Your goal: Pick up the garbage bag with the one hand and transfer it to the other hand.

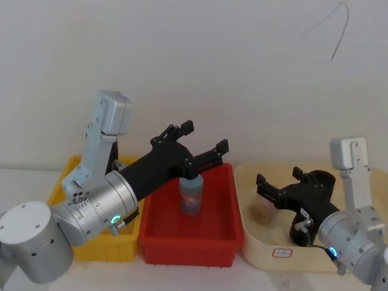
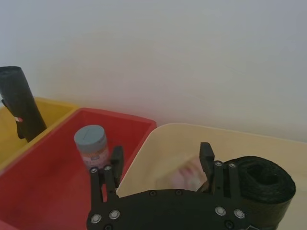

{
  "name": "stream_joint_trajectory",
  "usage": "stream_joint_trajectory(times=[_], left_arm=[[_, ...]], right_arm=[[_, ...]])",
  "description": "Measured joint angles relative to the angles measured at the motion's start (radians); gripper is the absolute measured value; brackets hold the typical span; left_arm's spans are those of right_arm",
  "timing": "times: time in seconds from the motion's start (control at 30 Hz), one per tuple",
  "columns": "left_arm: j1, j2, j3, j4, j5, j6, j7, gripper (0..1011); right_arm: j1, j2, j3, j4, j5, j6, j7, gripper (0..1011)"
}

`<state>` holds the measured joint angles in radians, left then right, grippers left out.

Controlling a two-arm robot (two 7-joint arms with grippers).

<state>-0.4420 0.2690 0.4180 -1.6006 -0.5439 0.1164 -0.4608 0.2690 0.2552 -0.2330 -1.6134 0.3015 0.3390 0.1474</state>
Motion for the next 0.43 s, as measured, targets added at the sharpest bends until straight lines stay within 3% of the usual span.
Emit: stream_joint_trajectory(times=[0.13, 0.43], left_arm=[[0.000, 0.000, 0.000, 0.000, 0.000, 0.000, 0.000, 1000], [0.000, 0.000, 0.000, 0.000, 0.000, 0.000, 0.000, 1000]], right_arm=[[0.000, -0.013, 0.001, 0.008, -0.008, -0.004, -0.014, 1000], [-0.009, -0.054, 0.002, -0.001, -0.030, -0.024, -0.065, 1000]])
